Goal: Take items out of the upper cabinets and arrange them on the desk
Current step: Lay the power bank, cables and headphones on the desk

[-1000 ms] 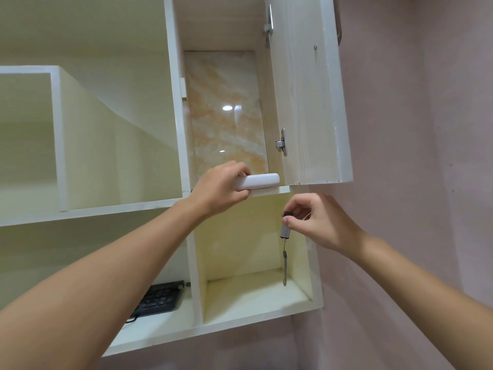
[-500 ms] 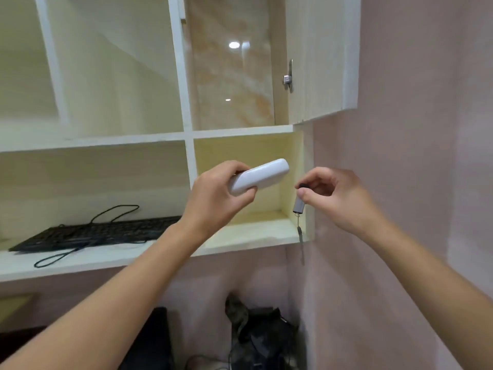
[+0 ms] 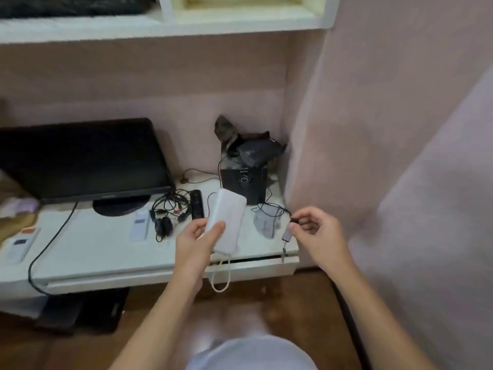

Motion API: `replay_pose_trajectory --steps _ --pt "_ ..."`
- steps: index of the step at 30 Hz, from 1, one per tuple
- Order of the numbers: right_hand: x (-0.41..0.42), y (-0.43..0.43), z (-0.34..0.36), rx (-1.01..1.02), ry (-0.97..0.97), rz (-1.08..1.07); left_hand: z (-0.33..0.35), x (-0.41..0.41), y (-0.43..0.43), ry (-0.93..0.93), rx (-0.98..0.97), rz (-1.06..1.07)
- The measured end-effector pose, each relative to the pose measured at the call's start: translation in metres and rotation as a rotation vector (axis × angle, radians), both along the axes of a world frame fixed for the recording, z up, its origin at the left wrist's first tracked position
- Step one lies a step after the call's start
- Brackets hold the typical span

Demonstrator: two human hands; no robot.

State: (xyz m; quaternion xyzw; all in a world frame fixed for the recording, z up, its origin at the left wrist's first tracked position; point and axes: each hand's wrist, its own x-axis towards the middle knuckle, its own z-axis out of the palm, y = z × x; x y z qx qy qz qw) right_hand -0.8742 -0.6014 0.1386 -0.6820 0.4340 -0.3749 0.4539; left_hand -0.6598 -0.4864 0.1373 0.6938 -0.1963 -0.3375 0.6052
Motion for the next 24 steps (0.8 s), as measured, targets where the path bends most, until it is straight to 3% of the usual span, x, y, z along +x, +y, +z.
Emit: replay_pose_trajectory --steps 3,5,12,24 --pt "-0.004 0.028 -0.038 0.123 0.012 0.011 -0.035 -0.008 0.036 0.261 0.062 0.030" --pt "-0.005 0.041 -0.048 0.161 0.017 0.025 -0.045 -0.011 0.056 0.336 0.090 0.052" --pt "0.053 0.056 -0.056 0.184 0.159 0.199 -0.053 0.019 0.118 0.229 0.152 0.178" --pt "0.258 0.083 -0.030 0.097 0.210 0.480 -0.049 0.148 0.205 0.129 0.125 0.366"
